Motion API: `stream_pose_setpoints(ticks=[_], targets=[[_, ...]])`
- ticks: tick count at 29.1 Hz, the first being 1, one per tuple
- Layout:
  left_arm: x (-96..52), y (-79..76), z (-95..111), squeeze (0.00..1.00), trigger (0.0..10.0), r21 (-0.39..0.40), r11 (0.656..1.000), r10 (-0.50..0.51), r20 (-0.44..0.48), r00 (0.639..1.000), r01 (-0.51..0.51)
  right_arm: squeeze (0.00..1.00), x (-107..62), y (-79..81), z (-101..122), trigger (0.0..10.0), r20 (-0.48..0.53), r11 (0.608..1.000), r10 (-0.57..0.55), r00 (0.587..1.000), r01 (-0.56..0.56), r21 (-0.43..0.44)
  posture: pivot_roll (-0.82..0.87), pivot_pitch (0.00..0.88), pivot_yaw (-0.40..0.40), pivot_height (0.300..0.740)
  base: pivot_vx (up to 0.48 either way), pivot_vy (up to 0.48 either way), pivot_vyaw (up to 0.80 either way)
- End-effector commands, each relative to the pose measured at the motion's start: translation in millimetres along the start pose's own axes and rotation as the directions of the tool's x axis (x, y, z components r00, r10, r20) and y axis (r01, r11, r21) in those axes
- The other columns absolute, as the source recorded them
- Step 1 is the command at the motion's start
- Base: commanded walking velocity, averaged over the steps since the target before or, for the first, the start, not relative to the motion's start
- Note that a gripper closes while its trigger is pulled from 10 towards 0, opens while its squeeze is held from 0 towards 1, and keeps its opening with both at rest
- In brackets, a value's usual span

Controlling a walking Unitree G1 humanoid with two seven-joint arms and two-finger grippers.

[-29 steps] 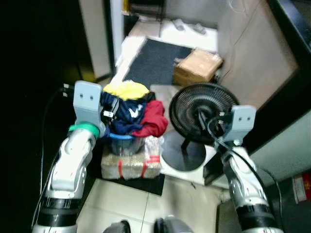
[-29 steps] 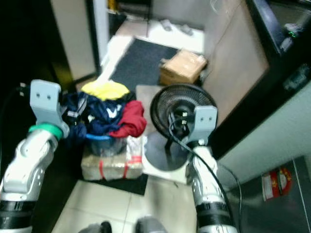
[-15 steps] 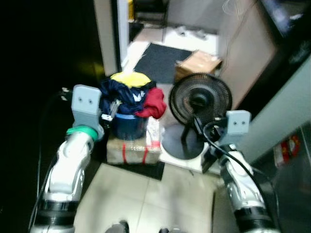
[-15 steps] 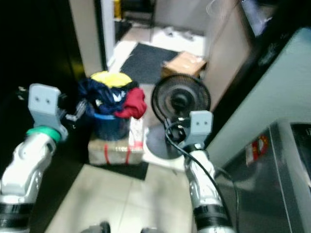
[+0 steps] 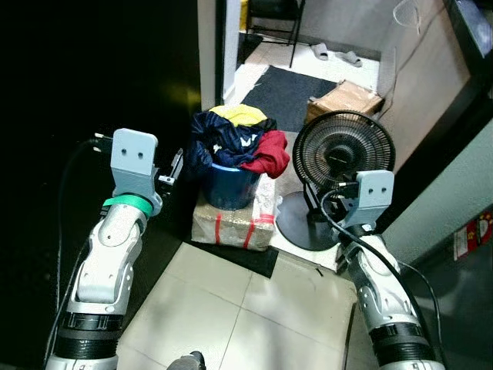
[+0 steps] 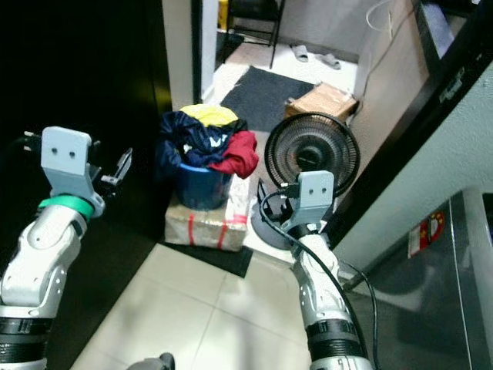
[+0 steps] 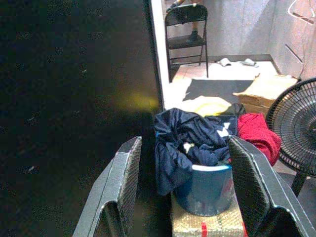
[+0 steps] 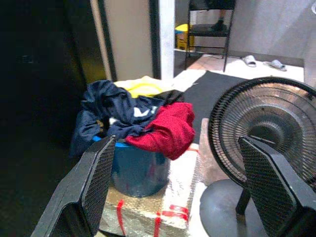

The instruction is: Clothes washing

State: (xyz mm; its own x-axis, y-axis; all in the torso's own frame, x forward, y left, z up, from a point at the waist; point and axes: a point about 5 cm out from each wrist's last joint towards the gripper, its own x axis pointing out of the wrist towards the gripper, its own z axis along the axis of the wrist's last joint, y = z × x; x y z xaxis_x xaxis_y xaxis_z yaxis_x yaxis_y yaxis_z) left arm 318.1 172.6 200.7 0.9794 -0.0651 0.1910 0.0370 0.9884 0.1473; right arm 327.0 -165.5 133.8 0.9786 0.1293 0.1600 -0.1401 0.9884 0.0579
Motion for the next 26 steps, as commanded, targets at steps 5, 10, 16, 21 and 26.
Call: stream_pose_setpoints(ticks=[5,10,16,21,26], targets=[[0.5,-3.5,-2.4,0.0,10.0,0.0,1.0,-0.009,-0.007,1.0,0.009,0.0,-2.1,-3.9,-3.0,10.0,-0.008,1.0,-0.013,1.0,0.013,-0.007,0.03,0.069,0.004,0.74,0.48,0.0,0.0],[0.6,-3.4,-2.4,0.0,10.0,0.002,1.0,-0.008,-0.006,1.0,0.008,0.0,-2.6,-3.3,-3.7,10.0,-0.012,1.0,-0.005,1.0,0.005,-0.012,0.03,0.073,0.004,0.74,0.48,0.0,0.0],[0.0,-3.1,-3.6,0.0,10.0,0.006,1.0,-0.007,-0.008,1.0,0.007,0.0,-3.6,-2.9,-4.7,10.0,-0.015,1.0,-0.005,1.0,0.005,-0.012,0.03,0.075,0.005,0.74,0.48,0.0,0.0],[-0.4,-3.3,-4.3,0.0,10.0,0.007,1.0,-0.007,-0.011,1.0,0.007,0.0,-4.1,-1.9,-5.2,10.0,-0.015,1.0,-0.002,1.0,0.002,-0.012,0.03,0.079,0.006,0.74,0.48,0.0,0.0],[-0.6,-3.4,-4.7,0.0,10.0,0.008,1.0,-0.007,-0.013,1.0,0.007,0.0,-4.4,-1.5,-5.6,10.0,-0.017,1.0,0.0,1.0,0.0,-0.016,0.03,0.081,0.006,0.74,0.48,0.0,0.0]])
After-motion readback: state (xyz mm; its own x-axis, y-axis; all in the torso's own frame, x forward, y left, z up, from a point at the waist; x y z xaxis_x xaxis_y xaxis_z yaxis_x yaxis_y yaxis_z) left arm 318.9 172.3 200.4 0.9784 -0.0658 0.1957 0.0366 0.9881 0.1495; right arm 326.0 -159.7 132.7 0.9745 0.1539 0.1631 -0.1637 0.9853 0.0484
